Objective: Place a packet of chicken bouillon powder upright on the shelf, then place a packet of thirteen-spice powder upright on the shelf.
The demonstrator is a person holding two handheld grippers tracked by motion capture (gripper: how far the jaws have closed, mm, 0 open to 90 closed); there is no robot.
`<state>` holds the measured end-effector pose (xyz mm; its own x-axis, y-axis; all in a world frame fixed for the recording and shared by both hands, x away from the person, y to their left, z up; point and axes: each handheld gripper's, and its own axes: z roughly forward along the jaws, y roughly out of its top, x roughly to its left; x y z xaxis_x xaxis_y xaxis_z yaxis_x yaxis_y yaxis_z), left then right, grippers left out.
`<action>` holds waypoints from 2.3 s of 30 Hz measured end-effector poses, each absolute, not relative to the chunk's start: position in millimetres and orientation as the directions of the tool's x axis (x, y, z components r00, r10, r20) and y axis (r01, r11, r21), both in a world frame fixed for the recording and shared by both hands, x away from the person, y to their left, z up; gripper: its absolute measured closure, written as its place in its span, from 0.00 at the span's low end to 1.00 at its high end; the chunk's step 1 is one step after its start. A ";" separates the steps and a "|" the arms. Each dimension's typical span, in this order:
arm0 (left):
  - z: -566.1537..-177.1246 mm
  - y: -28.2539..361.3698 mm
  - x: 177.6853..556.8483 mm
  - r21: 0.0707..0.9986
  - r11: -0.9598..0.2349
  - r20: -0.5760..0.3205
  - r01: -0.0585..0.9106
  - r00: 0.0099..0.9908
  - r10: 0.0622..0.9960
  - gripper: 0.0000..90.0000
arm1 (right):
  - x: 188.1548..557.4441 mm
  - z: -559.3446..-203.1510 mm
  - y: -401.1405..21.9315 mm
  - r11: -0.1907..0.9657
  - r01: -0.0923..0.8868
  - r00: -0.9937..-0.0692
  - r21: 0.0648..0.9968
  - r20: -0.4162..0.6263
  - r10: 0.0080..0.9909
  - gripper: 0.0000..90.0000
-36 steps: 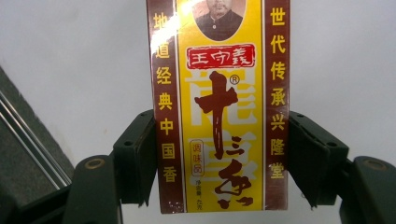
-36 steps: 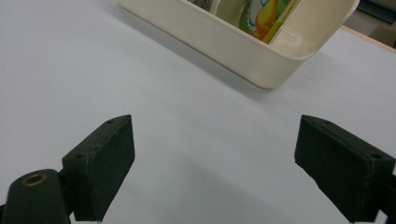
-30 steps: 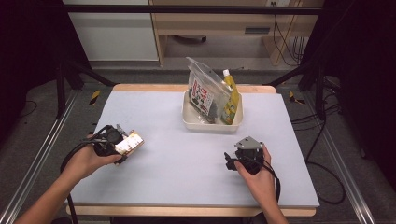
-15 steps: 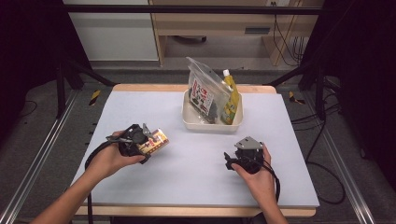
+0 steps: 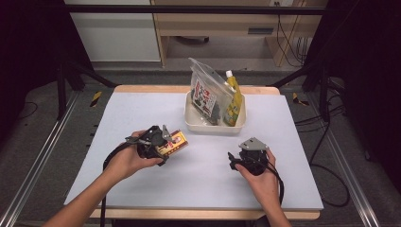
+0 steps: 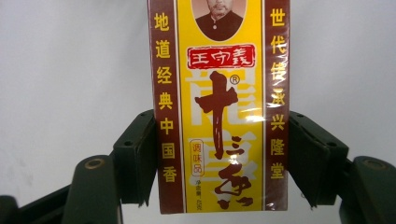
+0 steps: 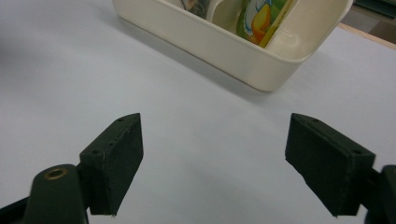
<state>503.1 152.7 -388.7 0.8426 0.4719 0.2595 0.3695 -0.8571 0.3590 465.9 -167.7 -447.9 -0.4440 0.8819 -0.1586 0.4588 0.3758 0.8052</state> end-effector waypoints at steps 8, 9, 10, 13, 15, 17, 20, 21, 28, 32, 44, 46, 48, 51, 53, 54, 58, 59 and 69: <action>-389.0 127.9 499.0 0.384 -0.877 0.300 0.288 0.860 0.413 0.36 | 460.8 -433.5 -165.8 0.291 0.443 -0.460 0.848 -0.063 0.885 0.31; -389.3 126.1 498.6 0.385 -0.879 0.302 0.283 0.861 0.409 0.36 | 460.3 -431.8 -164.9 0.283 0.445 -0.466 0.849 -0.050 0.883 0.32; -389.9 123.2 498.0 0.388 -0.880 0.309 0.274 0.861 0.404 0.36 | 460.2 -430.6 -164.3 0.284 0.443 -0.472 0.850 -0.048 0.880 0.33; -391.4 116.7 497.5 0.393 -0.883 0.323 0.255 0.862 0.392 0.36 | 459.3 -426.5 -160.5 0.264 0.447 -0.491 0.854 -0.013 0.871 0.35; -393.0 111.7 497.0 0.396 -0.887 0.335 0.239 0.861 0.382 0.36 | 459.2 -423.0 -157.7 0.248 0.451 -0.502 0.857 0.013 0.865 0.37; -395.1 106.6 496.6 0.400 -0.890 0.351 0.219 0.860 0.369 0.36 | 459.1 -420.4 -155.3 0.239 0.453 -0.509 0.859 0.029 0.860 0.39; -398.0 98.9 495.6 0.407 -0.894 0.372 0.188 0.860 0.350 0.36 | 459.2 -416.3 -152.7 0.228 0.456 -0.528 0.860 0.056 0.848 0.43; -398.7 96.5 495.3 0.412 -0.894 0.376 0.177 0.861 0.343 0.36 | 459.4 -415.2 -151.8 0.223 0.459 -0.534 0.860 0.067 0.843 0.45; -400.2 86.1 490.6 0.432 -0.895 0.423 0.116 0.850 0.314 0.36 | 465.8 -407.2 -154.3 0.209 0.496 -0.574 0.843 0.138 0.807 0.49; -398.1 82.3 487.0 0.457 -0.885 0.438 0.084 0.845 0.307 0.36 | 470.6 -401.3 -154.1 0.184 0.514 -0.590 0.838 0.190 0.784 0.49; -393.9 71.0 481.2 0.514 -0.858 0.471 0.028 0.826 0.310 0.36 | 487.5 -385.5 -149.2 0.154 0.563 -0.612 0.812 0.284 0.738 0.45; -392.9 70.4 480.3 0.527 -0.849 0.470 0.023 0.825 0.314 0.36 | 490.3 -385.7 -149.9 0.151 0.570 -0.612 0.807 0.295 0.734 0.45; -391.6 70.1 479.1 0.528 -0.849 0.472 0.019 0.825 0.312 0.36 | 492.5 -385.1 -149.9 0.150 0.577 -0.613 0.803 0.303 0.730 0.45; -389.8 70.0 477.9 0.543 -0.840 0.463 0.015 0.829 0.314 0.36 | 496.1 -383.1 -150.0 0.149 0.591 -0.616 0.792 0.324 0.718 0.46; -388.5 70.2 476.9 0.555 -0.832 0.463 0.012 0.826 0.321 0.36 | 499.0 -382.3 -149.4 0.153 0.606 -0.623 0.781 0.346 0.702 0.46; -388.2 70.5 476.6 0.562 -0.827 0.463 0.009 0.825 0.324 0.36 | 500.0 -381.9 -148.7 0.153 0.613 -0.623 0.775 0.355 0.697 0.46; -384.0 71.8 474.7 0.573 -0.819 0.470 -0.008 0.822 0.321 0.36 | 504.7 -382.6 -147.4 0.151 0.633 -0.629 0.759 0.391 0.672 0.46; -383.4 71.9 474.3 0.575 -0.818 0.469 -0.010 0.823 0.320 0.36 | 505.7 -383.0 -146.9 0.147 0.640 -0.630 0.754 0.407 0.662 0.46; -383.7 71.7 476.6 0.596 -0.803 0.451 0.002 0.827 0.336 0.35 | 506.7 -376.5 -148.8 0.082 0.686 -0.613 0.723 0.514 0.600 0.71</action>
<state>476.6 71.7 -383.7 0.8268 0.3361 0.4511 0.0016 -0.8033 0.5956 506.7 -148.8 -376.5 -0.6134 0.5997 0.5139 0.6861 0.0823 0.7229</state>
